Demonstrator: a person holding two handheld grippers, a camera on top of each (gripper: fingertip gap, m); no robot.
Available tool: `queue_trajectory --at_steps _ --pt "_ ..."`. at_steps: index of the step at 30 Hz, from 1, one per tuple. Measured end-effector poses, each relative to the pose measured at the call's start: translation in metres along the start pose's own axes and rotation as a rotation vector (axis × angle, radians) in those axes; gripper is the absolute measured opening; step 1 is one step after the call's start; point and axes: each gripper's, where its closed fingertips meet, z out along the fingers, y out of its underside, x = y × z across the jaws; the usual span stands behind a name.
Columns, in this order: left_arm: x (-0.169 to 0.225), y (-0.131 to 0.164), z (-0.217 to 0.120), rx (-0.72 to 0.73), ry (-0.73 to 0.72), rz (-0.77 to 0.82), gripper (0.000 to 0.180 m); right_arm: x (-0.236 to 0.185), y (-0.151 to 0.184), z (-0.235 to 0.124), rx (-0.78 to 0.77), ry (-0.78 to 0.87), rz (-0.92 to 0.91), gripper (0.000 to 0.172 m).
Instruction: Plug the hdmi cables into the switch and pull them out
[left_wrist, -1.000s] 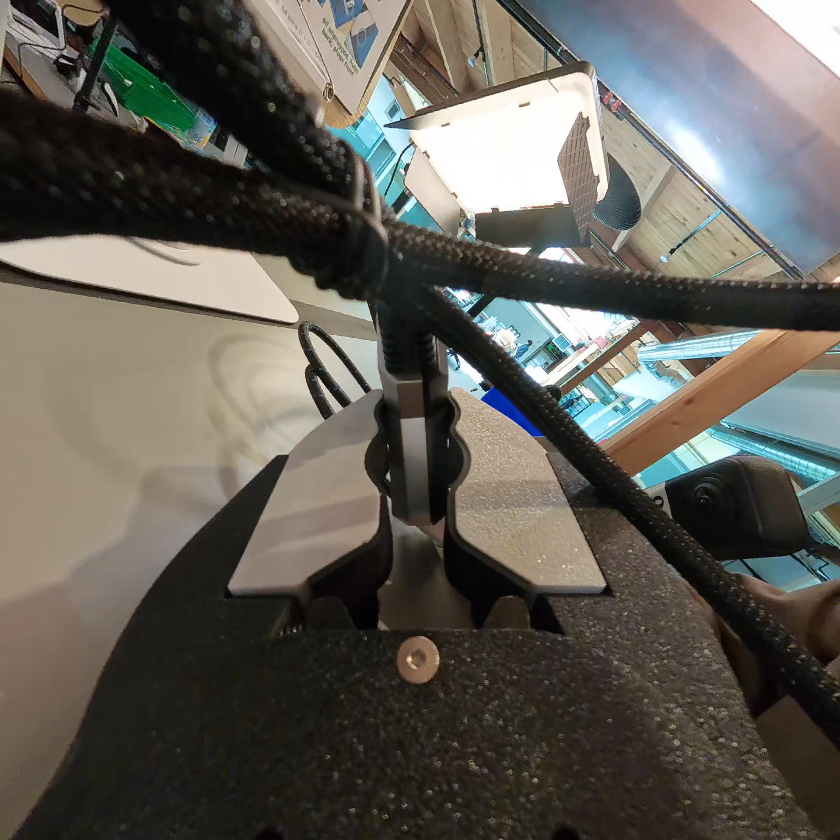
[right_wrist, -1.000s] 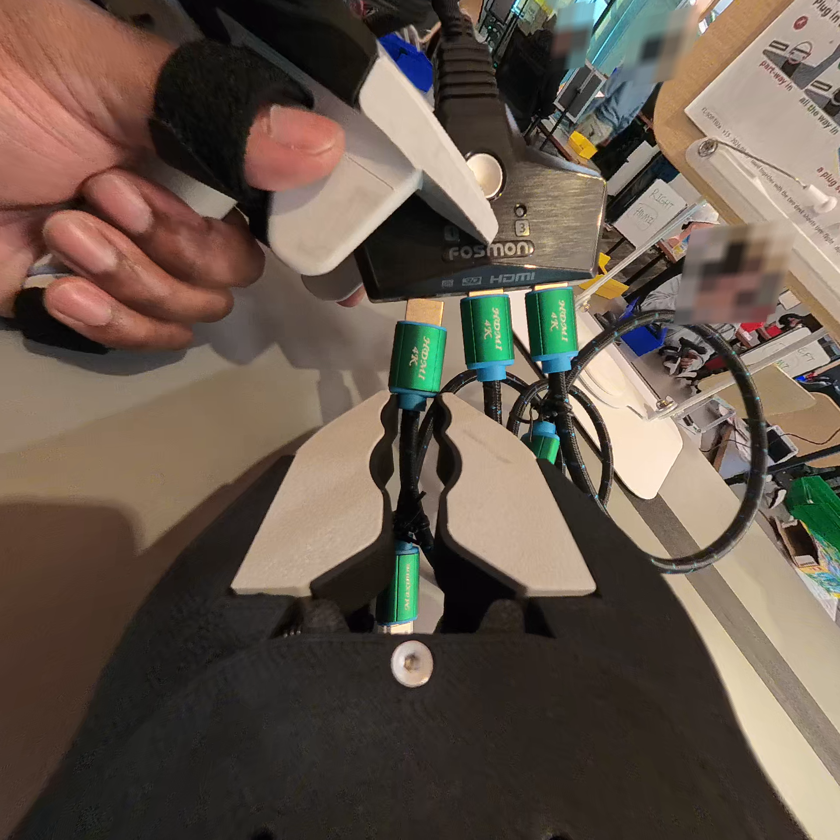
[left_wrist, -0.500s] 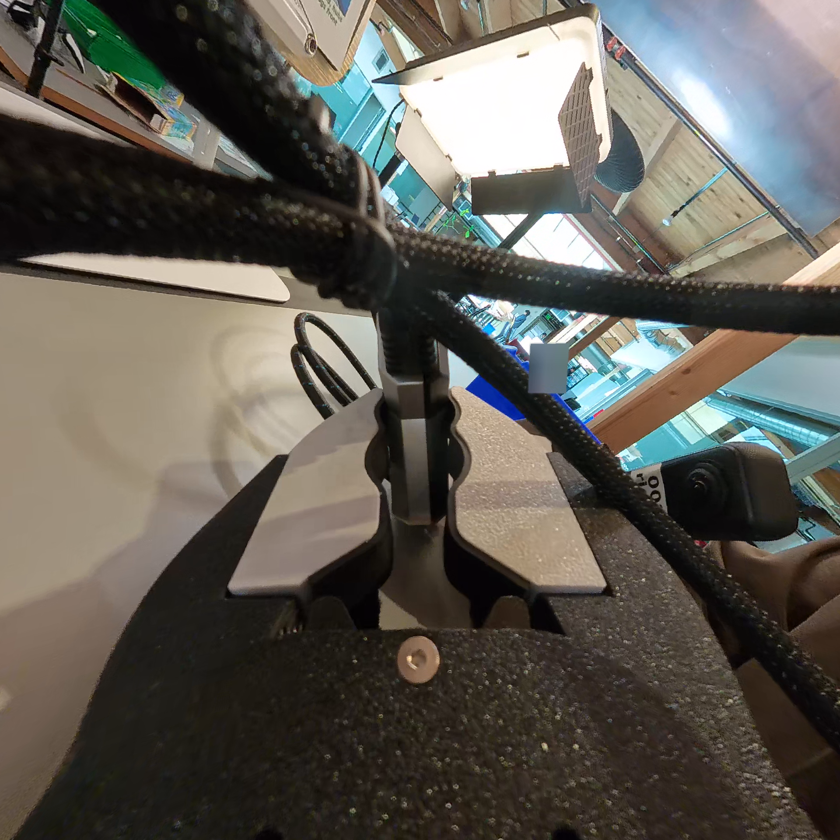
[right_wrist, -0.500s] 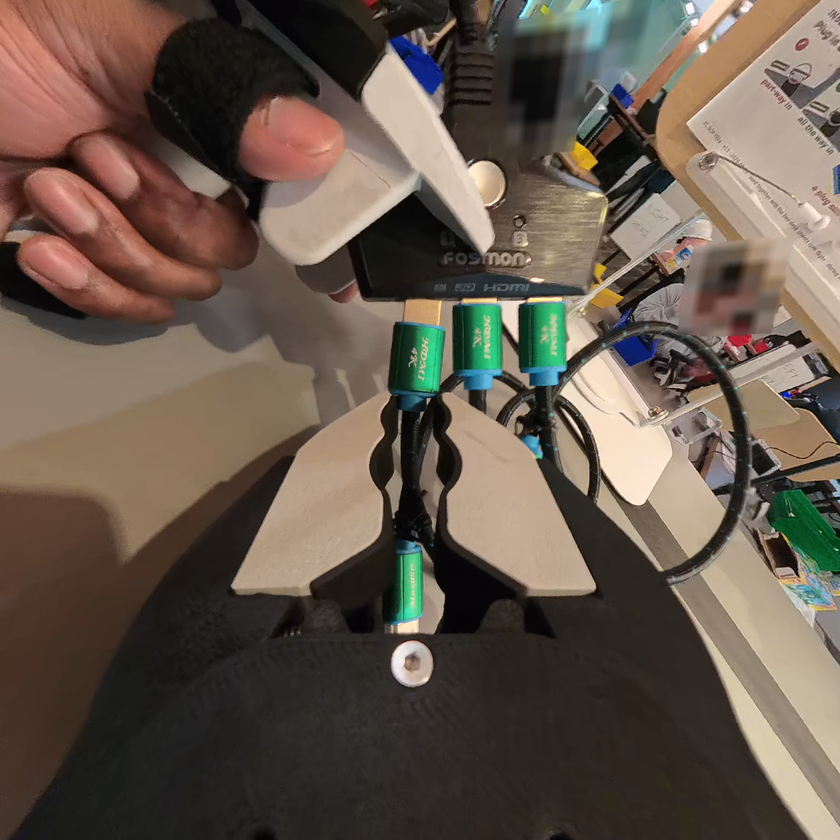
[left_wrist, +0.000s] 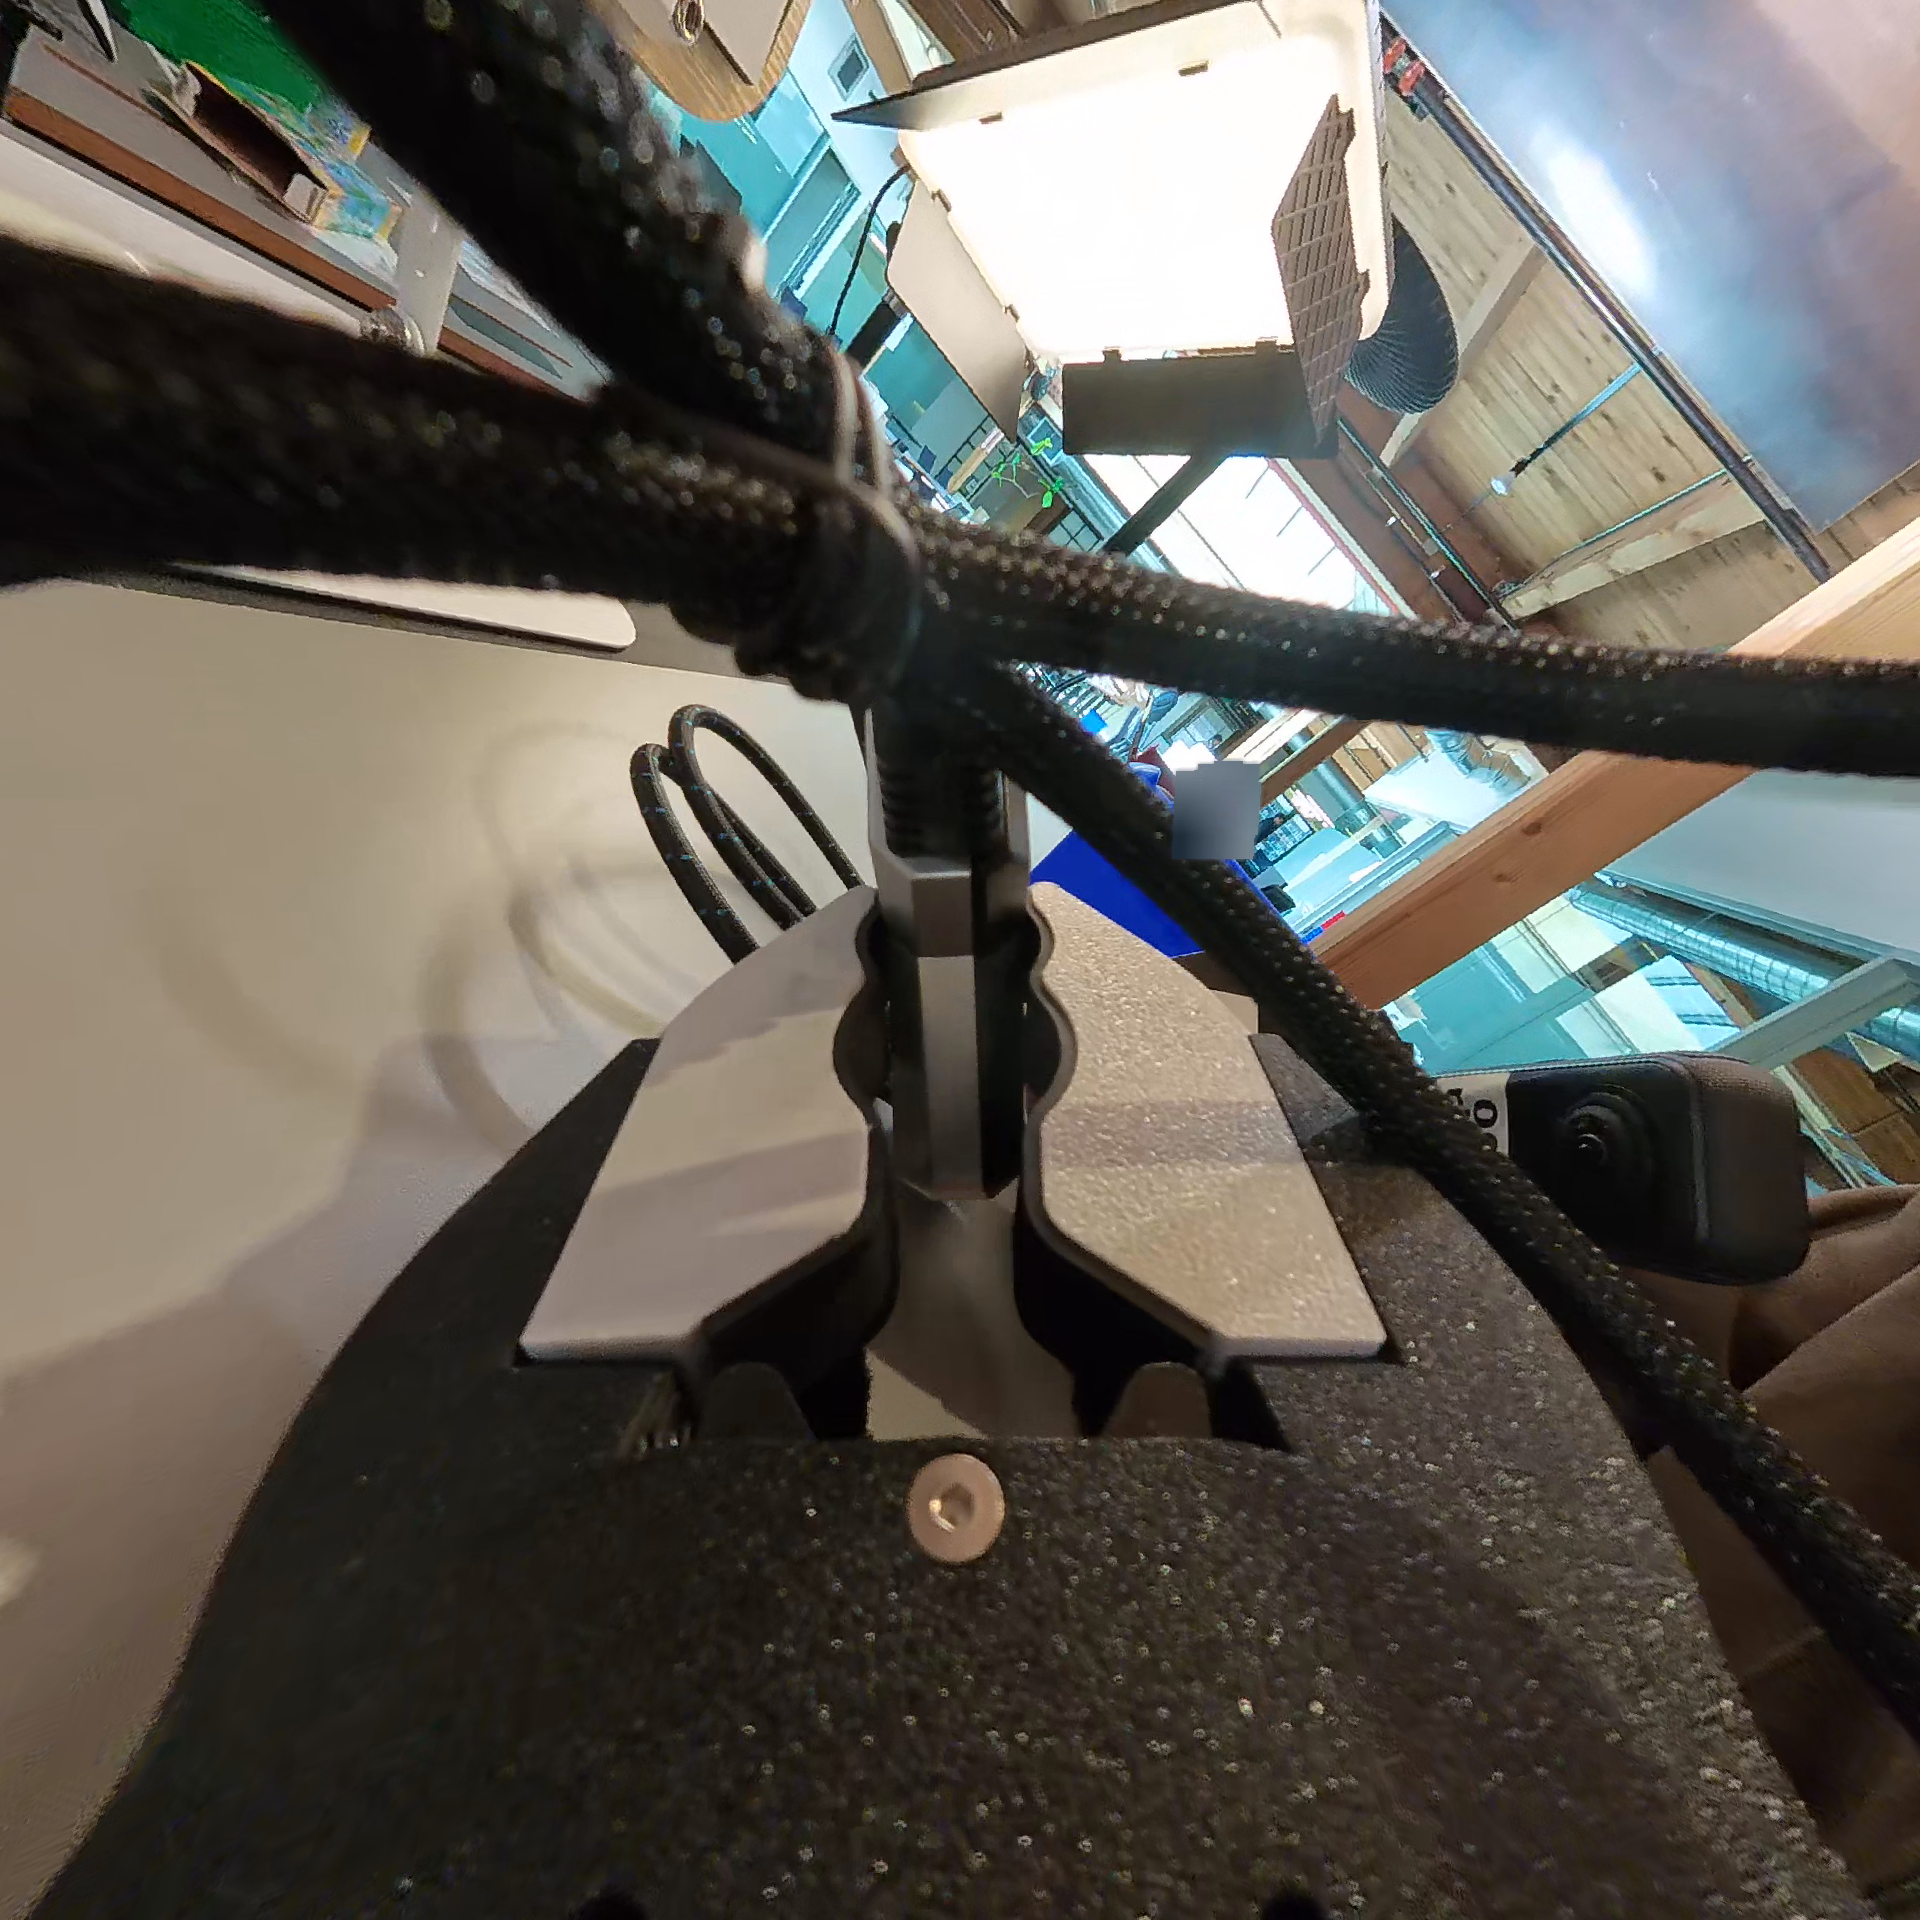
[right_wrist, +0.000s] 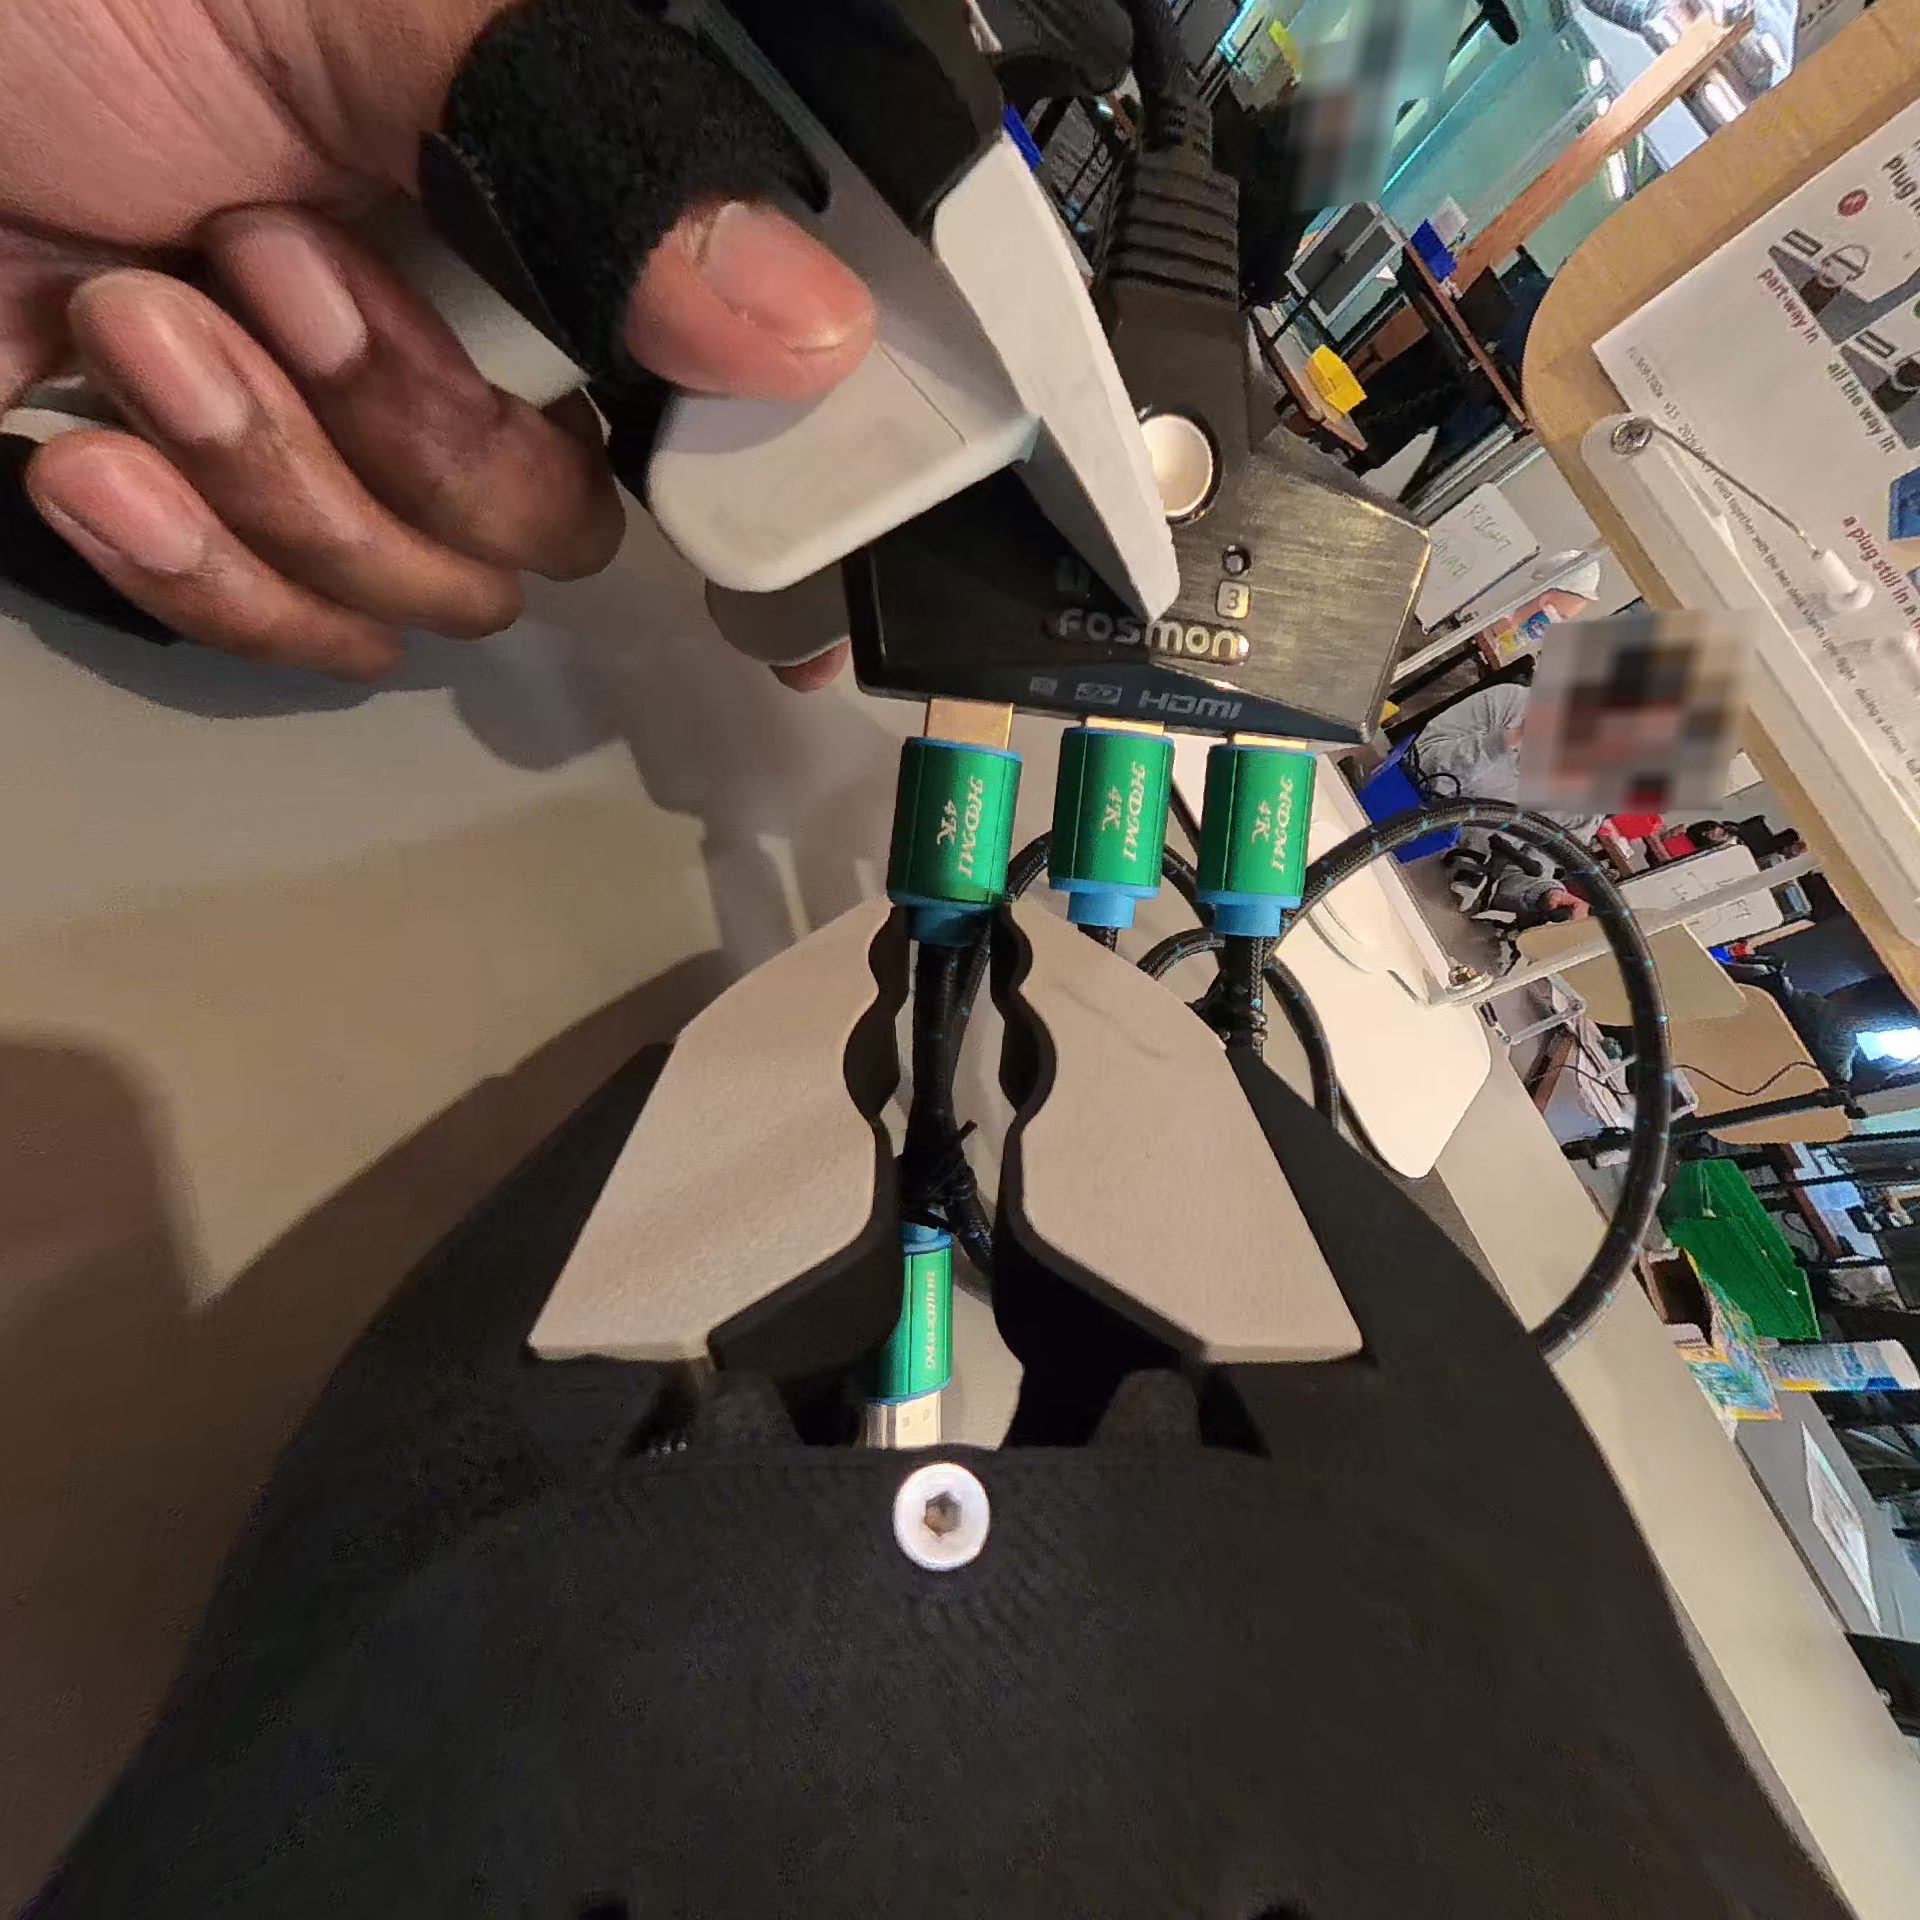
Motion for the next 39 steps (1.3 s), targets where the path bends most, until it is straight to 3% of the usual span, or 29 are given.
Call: queue_trajectory --at_steps 15,20,34,36,39 --pt "0.005 -0.005 0.002 0.049 -0.017 0.026 0.022 0.005 -0.004 0.000 -0.036 0.041 0.009 0.014" --pt "-0.001 -0.014 0.000 0.147 -0.025 -0.038 0.021 0.014 -0.006 0.000 -0.003 0.123 0.004 0.015" --pt "-0.016 -0.045 -0.027 0.443 -0.050 -0.154 0.021 0.023 -0.033 -0.016 0.099 0.370 -0.265 0.022" --pt "-0.017 -0.049 -0.030 0.481 -0.041 -0.162 0.021 0.024 -0.040 -0.021 0.144 0.377 -0.222 0.022" --pt "-0.017 -0.055 -0.036 0.538 -0.016 -0.170 0.021 0.024 -0.043 -0.022 0.198 0.301 -0.009 0.020"
